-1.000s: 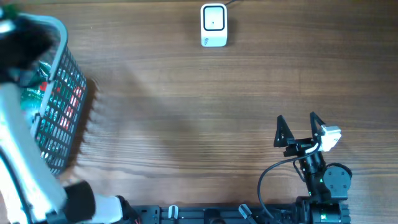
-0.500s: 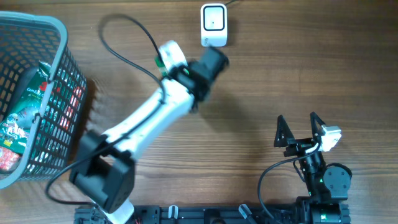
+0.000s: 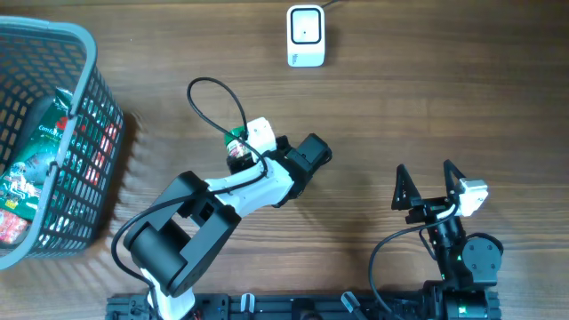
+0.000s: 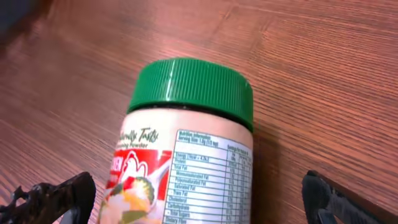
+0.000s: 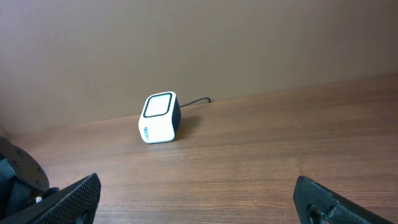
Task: Scan the item barcode
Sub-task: 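Carry the jar with the left gripper and set it on the table, then reach the left gripper into the basket and grasp the green glove packet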
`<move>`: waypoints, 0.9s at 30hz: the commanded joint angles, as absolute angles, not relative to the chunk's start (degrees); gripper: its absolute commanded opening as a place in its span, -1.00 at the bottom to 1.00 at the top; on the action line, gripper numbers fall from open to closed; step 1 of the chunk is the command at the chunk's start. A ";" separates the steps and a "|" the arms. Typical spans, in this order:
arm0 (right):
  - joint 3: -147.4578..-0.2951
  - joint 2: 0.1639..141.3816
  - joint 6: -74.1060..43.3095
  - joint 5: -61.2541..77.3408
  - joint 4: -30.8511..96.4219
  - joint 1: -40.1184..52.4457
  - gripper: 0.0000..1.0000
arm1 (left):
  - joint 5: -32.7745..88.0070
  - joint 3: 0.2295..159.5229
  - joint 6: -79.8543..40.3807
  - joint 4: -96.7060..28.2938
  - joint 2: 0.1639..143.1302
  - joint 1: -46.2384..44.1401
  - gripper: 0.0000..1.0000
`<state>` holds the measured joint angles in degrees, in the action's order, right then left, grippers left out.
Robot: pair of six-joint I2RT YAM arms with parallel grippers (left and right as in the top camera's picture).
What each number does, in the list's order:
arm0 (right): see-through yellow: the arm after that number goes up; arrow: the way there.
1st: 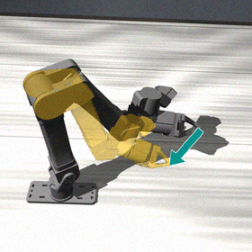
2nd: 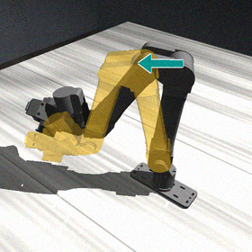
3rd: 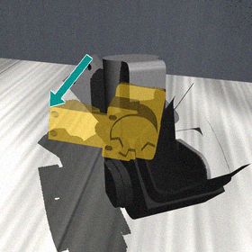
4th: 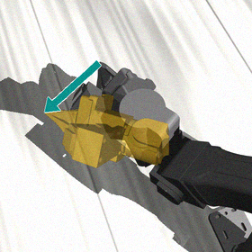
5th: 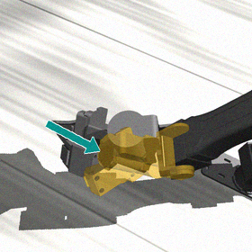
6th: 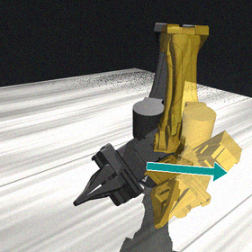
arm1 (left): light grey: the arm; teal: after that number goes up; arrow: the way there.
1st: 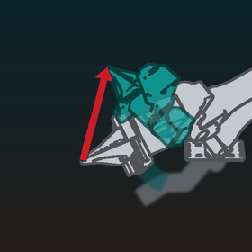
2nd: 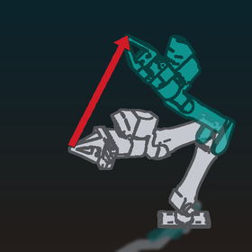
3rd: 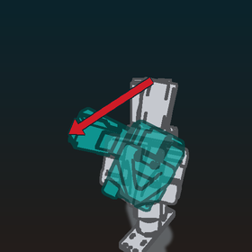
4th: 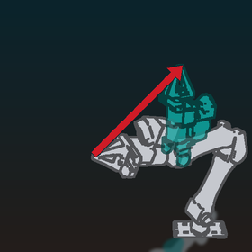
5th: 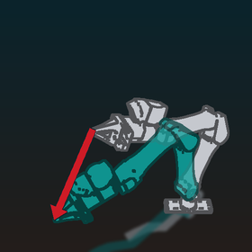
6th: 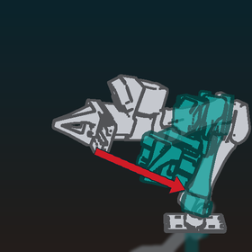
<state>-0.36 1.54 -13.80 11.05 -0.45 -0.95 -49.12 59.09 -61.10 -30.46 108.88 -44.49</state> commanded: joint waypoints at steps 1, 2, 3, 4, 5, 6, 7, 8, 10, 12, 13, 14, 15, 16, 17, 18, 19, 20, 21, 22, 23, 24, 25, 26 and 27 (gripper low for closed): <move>-0.30 1.19 -14.11 10.48 -0.78 -0.75 0.99 | -55.57 59.83 -50.76 -30.39 108.16 -45.34 1.00; -0.30 1.19 -14.09 10.48 -0.78 -0.75 0.99 | -56.71 60.23 -48.58 -30.41 107.02 -45.65 1.00; -0.30 1.19 -14.09 10.48 -0.78 -0.75 1.00 | -59.42 60.86 -46.35 -30.48 105.06 -45.76 1.00; -0.30 1.19 -14.06 10.48 -0.78 -0.75 0.99 | -62.22 61.93 -45.15 -31.38 102.78 -45.76 1.00; -0.30 1.19 -14.09 10.48 -0.78 -0.75 0.99 | -64.12 63.18 -43.90 -31.97 100.62 -45.74 1.00; -0.30 1.19 -14.06 10.48 -0.78 -0.78 0.99 | -65.23 66.94 -37.89 -32.36 95.44 -45.50 1.00; -0.30 1.19 -14.09 10.48 -0.78 -0.75 0.99 | -64.99 70.72 -33.15 -32.36 91.09 -44.84 1.00; -0.30 1.19 -14.06 10.48 -0.78 -0.75 1.00 | -65.01 73.34 -31.09 -32.34 88.16 -44.05 1.00; -0.30 1.19 -14.06 10.48 -0.78 -0.75 0.99 | -59.09 84.40 -28.49 -33.47 77.21 -35.35 1.00; -0.30 1.19 -14.06 10.48 -0.78 -0.75 0.99 | -47.33 89.69 -30.46 -38.11 71.64 -25.30 0.99; -0.30 1.19 -14.06 10.48 -0.78 -0.75 0.99 | -40.91 91.13 -35.55 -41.89 68.16 -15.97 1.00; -0.30 1.19 -14.06 10.48 -0.78 -0.75 0.99 | -36.71 91.09 -42.85 -46.68 65.12 -4.51 1.00; -0.30 1.19 -14.09 10.48 -0.78 -0.75 0.99 | -32.67 91.09 -47.94 -51.62 63.77 5.74 1.00; -0.30 1.19 -14.09 10.48 -0.78 -0.75 0.99 | -28.38 91.09 -50.15 -56.55 63.68 16.53 1.00; -0.30 1.19 -14.06 10.48 -0.78 -0.75 0.99 | -24.64 91.05 -50.39 -59.92 64.71 24.29 1.00; -0.30 1.19 -14.09 10.48 -0.78 -0.75 0.99 | -20.78 90.76 -50.39 -62.67 66.54 31.16 0.99; -0.30 1.19 -14.06 10.48 -0.78 -0.75 0.99 | -16.56 90.11 -50.63 -64.84 69.47 37.63 1.00; -0.30 1.19 -14.06 10.48 -0.78 -0.75 0.99 | -13.56 89.41 -52.86 -66.50 72.27 41.87 1.00; -0.30 1.19 -14.06 10.48 -0.78 -0.75 0.99 | -11.31 88.60 -55.22 -67.70 75.05 44.97 1.00; -0.30 1.19 -14.09 10.48 -0.78 -0.75 0.99 | -8.97 87.22 -57.45 -68.42 78.98 47.90 1.00; -0.30 1.19 -14.04 10.48 -0.78 -0.75 0.99 | -8.03 86.46 -57.93 -68.38 81.01 48.82 1.00; -0.30 1.19 -14.09 10.48 -0.78 -0.75 0.99 | -7.64 86.04 -58.61 -68.42 82.96 49.30 1.00; -0.30 1.19 -14.06 10.48 -0.78 -0.78 0.99 | -7.51 85.86 -58.78 -68.47 86.08 49.41 1.00; -0.30 1.19 -14.06 10.48 -0.78 -0.75 1.00 | -7.51 85.80 -58.76 -68.53 89.36 49.25 1.00; -0.30 1.19 -14.09 10.48 -0.78 -0.75 0.99 | -7.49 85.69 -58.78 -68.77 92.20 49.23 0.99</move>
<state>-0.36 1.54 -13.80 10.66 -0.45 -0.84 -10.24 86.26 -56.60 -68.42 86.50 49.15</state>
